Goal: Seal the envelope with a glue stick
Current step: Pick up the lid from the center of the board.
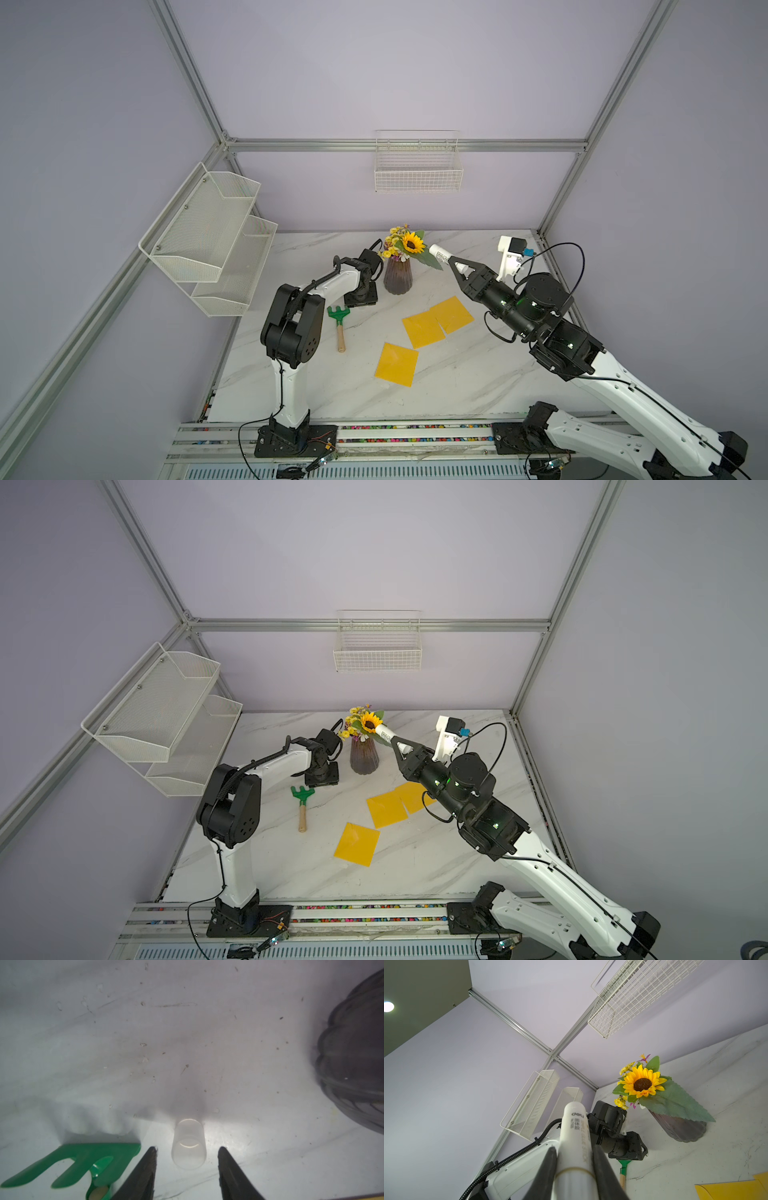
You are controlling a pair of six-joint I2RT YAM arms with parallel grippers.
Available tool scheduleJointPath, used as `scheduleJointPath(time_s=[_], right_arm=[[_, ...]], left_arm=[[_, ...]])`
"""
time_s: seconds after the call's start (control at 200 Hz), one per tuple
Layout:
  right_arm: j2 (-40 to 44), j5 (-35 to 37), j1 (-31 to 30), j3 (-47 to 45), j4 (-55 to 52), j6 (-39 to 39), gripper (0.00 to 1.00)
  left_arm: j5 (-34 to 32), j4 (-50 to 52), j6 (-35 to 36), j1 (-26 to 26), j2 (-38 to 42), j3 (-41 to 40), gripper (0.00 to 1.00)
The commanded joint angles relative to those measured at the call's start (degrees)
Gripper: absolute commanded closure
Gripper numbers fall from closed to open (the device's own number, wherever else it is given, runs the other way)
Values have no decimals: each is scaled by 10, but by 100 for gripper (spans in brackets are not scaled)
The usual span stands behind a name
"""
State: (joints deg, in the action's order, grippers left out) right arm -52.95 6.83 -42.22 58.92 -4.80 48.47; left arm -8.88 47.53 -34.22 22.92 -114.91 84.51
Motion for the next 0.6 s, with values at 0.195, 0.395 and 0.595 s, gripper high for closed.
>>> scheduleJointPath(time_s=[0.195,0.395,0.595], right_arm=[[9,12,-3,12,-13,-15,100],[10,11,-3,14,-16,-15,100],[7,8,-3,16,-18,-14,100]], left_arm=[[8,1,17,-8,-18,29,62],[10,2,20,-9,-25,36,64],[15,6,24,-9,-25,39,67]])
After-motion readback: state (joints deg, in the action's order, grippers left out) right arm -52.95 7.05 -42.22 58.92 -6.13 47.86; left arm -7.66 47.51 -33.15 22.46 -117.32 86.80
